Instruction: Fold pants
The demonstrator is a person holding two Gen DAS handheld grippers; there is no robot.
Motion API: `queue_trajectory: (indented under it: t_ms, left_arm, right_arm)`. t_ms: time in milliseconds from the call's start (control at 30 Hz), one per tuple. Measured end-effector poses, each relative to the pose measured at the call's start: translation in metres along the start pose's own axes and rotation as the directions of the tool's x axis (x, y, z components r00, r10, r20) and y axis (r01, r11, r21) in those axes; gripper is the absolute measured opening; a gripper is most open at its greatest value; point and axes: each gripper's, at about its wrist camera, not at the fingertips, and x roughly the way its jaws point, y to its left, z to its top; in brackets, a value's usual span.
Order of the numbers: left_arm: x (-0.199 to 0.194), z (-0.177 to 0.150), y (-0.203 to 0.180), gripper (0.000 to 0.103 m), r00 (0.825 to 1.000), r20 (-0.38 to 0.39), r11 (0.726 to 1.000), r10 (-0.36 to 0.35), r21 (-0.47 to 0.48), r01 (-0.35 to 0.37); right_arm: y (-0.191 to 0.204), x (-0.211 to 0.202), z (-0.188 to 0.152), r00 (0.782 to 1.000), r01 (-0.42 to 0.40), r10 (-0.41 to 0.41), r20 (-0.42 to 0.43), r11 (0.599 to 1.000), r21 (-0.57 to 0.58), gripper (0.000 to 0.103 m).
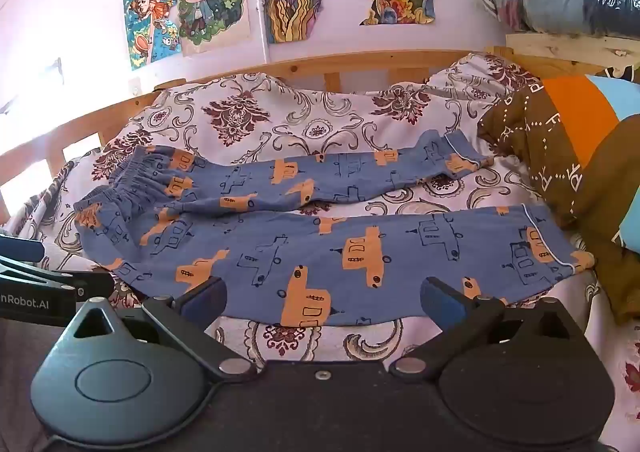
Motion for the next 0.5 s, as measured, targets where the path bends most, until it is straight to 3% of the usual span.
queue_trajectory:
  t_ms: [500]
  left_arm:
    - [0.0000, -0.0001, -0.0002, 0.103, 1.000, 0.002, 1.000, 0.003, 0.003, -0.003]
  right_arm:
    - [-0.0009, 0.0003, 0.0001, 1.000, -0.001, 0.001, 0.000, 1.000, 0.001, 0.102]
